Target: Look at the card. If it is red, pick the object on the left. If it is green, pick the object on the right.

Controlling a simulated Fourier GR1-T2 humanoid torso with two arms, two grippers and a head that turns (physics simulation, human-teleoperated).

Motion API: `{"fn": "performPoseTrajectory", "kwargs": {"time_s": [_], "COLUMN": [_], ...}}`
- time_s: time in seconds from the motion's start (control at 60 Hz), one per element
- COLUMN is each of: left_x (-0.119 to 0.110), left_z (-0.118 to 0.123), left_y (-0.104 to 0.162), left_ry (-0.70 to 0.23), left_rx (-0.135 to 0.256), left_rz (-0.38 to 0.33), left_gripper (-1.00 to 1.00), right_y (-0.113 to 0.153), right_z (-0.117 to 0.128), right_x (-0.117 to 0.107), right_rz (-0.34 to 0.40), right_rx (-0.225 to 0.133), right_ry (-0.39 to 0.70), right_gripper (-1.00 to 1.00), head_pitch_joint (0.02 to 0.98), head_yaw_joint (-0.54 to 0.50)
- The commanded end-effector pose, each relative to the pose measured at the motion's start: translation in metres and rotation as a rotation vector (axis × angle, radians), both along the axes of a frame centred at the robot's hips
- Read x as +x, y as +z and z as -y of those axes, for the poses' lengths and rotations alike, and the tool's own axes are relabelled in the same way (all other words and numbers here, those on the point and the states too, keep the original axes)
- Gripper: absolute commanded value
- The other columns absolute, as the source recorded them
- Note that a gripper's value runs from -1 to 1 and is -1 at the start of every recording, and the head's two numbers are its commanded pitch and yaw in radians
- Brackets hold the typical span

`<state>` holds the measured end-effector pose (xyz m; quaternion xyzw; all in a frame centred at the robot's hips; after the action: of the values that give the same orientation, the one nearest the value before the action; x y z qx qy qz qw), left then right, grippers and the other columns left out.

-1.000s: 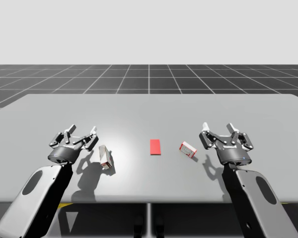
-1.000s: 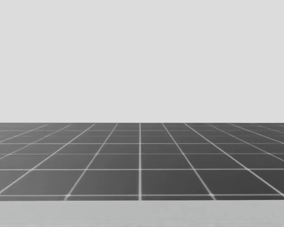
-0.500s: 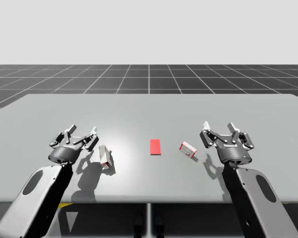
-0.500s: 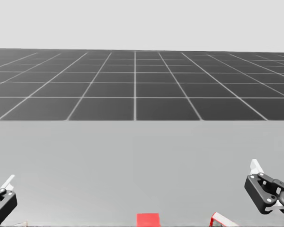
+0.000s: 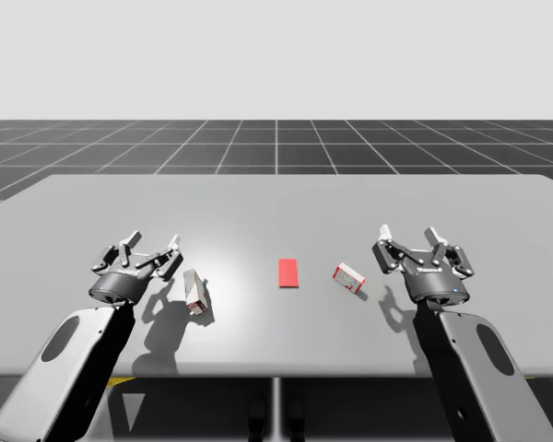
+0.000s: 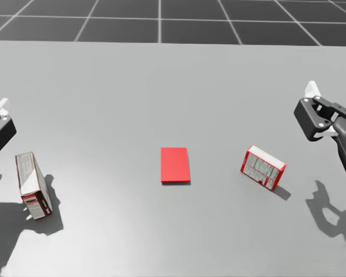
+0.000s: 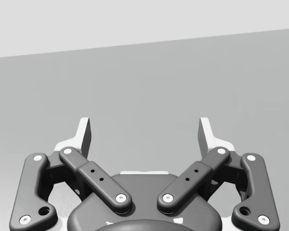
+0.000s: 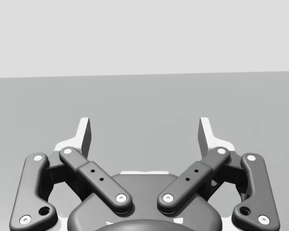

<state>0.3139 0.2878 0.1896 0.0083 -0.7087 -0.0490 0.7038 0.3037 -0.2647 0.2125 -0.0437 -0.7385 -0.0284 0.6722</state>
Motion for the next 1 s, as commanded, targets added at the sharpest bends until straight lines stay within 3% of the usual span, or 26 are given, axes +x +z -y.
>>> {"fn": "performPoseTrajectory", "kwargs": {"time_s": [0.017,0.5,1.0], "left_x": [0.0,-0.0005,-0.0002], "left_z": [-0.0005,-0.0009,-0.0015], "left_y": [0.0009,0.0022,0.001], "left_ry": [-0.001,0.004,0.013], "left_rx": [-0.001,-0.005,-0.004], "left_rz": [0.003,0.005,0.002], "left_gripper": [-1.0,-1.0,-1.0], "right_y": [0.0006,0.0018,0.0011], "right_z": [0.0009,0.0013,-0.0007], "right_x": [0.0004,-0.0003,-0.0012], "right_rz": [0.0,-0.002,-0.009], "right_rx": [0.004,0.007,0.017], "right_ry": [-0.003,-0.001,0.008], "right_gripper": [-1.0,-1.0,-1.0], "head_pitch_joint": [0.815,0.826,0.86], "head_yaw_joint": [-0.05,-0.02,0.28]}}
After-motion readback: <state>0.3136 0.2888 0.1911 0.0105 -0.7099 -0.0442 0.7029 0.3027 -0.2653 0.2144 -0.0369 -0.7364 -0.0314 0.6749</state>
